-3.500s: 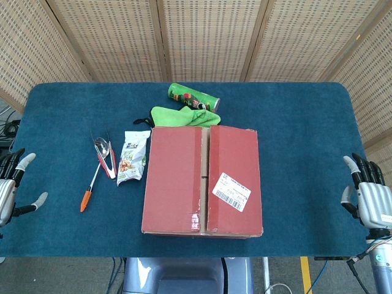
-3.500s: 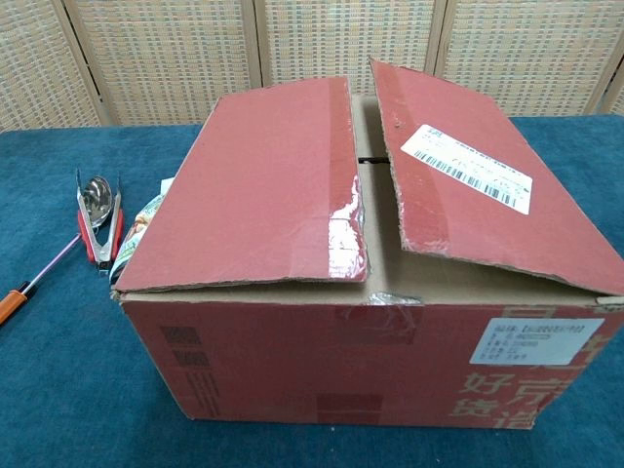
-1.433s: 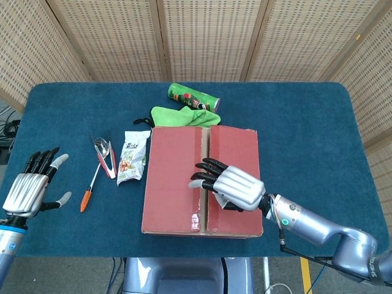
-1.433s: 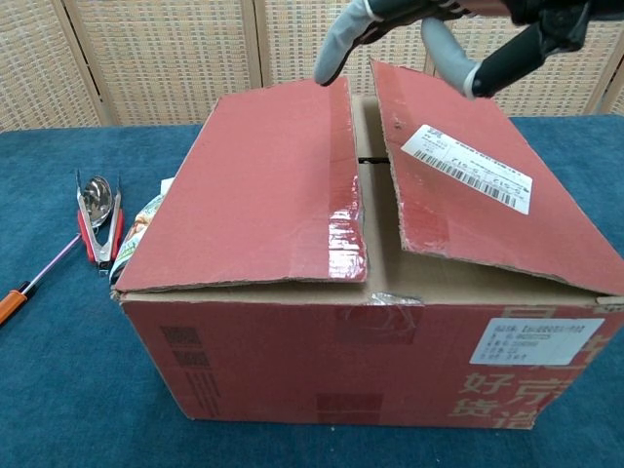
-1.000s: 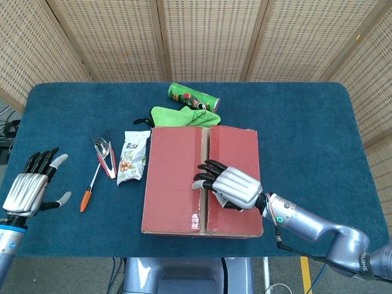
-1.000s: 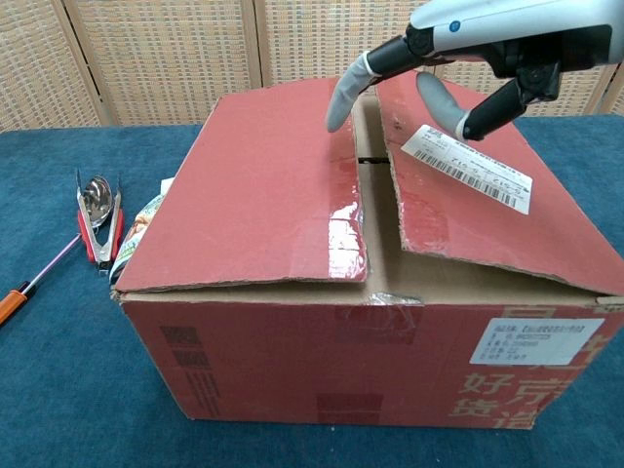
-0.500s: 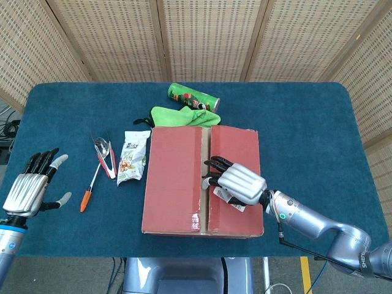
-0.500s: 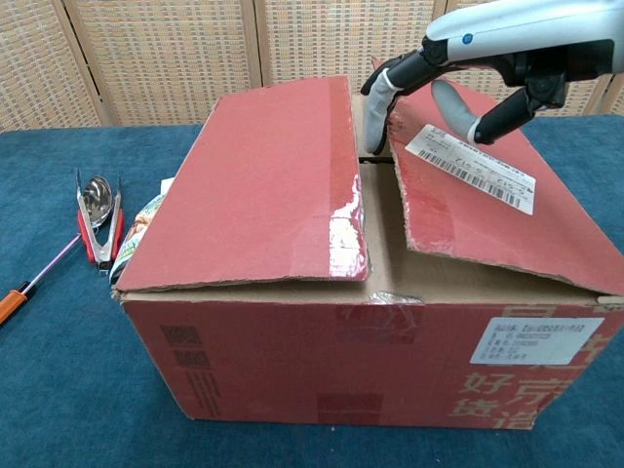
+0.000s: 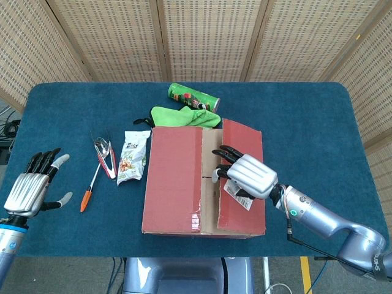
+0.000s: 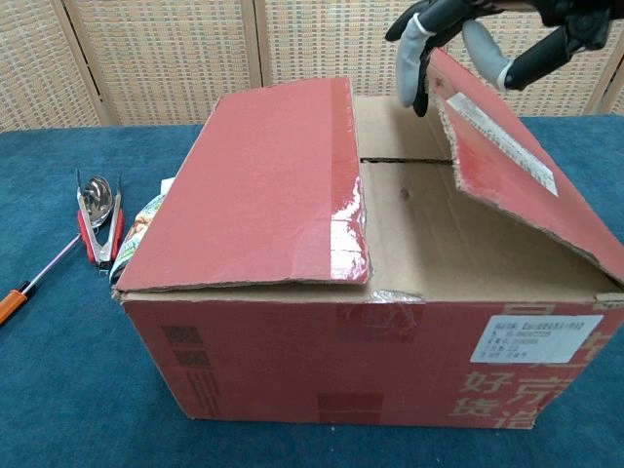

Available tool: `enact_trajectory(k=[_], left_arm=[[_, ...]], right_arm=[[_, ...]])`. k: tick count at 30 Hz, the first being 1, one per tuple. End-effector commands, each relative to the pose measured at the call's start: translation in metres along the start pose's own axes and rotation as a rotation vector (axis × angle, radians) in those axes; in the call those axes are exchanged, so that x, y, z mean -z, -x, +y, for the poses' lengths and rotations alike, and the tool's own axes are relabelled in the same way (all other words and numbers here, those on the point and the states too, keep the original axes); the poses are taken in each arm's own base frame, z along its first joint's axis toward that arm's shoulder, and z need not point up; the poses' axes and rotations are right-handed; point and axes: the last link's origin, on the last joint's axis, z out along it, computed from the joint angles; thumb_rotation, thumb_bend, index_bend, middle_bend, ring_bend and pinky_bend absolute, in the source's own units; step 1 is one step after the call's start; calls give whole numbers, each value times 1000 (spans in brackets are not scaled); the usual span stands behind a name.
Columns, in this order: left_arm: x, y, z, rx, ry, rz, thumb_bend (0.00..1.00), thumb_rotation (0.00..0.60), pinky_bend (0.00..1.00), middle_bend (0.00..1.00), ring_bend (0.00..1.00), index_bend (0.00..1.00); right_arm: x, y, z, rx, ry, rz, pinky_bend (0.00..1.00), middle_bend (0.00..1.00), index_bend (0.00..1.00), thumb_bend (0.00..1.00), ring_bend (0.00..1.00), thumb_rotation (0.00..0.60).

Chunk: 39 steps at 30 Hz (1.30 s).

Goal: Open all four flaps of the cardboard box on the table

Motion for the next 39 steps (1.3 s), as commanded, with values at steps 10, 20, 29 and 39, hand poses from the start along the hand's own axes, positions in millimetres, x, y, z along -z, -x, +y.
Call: enact_trajectory(k=[10,20,29,39], left_arm=[[-1,2,0,8,7,-10,299,494,0,0,0,109],[-2,1,-2,9,6,-4,299,493,0,0,0,109],[-3,1,-2,9,6,-3,299,494,0,0,0,110],[-3,1,-3,7,1,-4,300,493,0,0,0,114]], right_arm=[[24,-37,19,51,100,97,0,455,382,1000,0,600],[42,-57,32,88,167,127,0,462,382,1000,4,600],[56,-69,42,133,219,114,0,469,382,1000,12,600],[81,-70,61,152,311,96,0,468,382,1000,12,600]])
